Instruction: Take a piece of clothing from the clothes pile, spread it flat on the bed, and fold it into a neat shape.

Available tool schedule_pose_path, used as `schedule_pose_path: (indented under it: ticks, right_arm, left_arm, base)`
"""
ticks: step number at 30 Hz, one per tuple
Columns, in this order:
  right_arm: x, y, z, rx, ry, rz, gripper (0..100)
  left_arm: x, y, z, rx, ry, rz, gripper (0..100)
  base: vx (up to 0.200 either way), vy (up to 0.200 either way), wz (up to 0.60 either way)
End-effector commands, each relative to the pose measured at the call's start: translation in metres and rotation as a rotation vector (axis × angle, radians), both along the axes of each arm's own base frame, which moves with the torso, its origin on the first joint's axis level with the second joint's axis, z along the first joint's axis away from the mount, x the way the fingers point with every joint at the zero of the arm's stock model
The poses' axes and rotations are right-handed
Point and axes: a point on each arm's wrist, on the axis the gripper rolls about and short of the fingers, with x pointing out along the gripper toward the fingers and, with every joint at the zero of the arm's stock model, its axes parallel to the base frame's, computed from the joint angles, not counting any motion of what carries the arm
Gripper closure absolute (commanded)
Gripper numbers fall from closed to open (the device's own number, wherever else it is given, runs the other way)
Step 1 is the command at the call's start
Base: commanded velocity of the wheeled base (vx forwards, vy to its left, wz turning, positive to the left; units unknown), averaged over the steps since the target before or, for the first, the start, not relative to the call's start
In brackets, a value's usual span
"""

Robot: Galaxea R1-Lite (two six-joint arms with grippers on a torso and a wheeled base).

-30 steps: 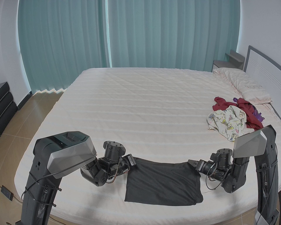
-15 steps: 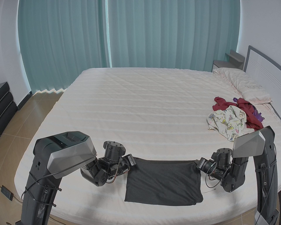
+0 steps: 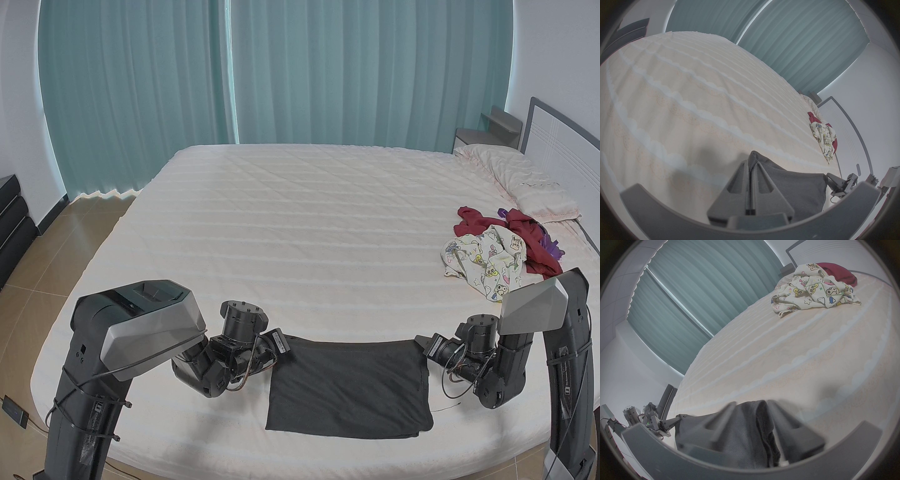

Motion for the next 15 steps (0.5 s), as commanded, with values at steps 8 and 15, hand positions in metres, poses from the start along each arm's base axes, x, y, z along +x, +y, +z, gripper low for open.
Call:
schedule_pose_path:
  ticks: [8, 15]
  right_arm:
    - [-0.018, -0.005, 0.01, -0.061, -0.014, 0.012, 0]
    - [-0.053, 0.009, 0.002, -0.154, 0.075, 0.209, 0]
  left_arm:
    - [0.0, 0.0, 0.0, -0.001, -0.001, 0.0, 100]
    - [0.0, 0.001, 0.0, 0.0, 0.0, 0.003, 100]
  base:
    - [0.0, 0.0, 0.0]
    - [0.0, 0.0, 0.0]
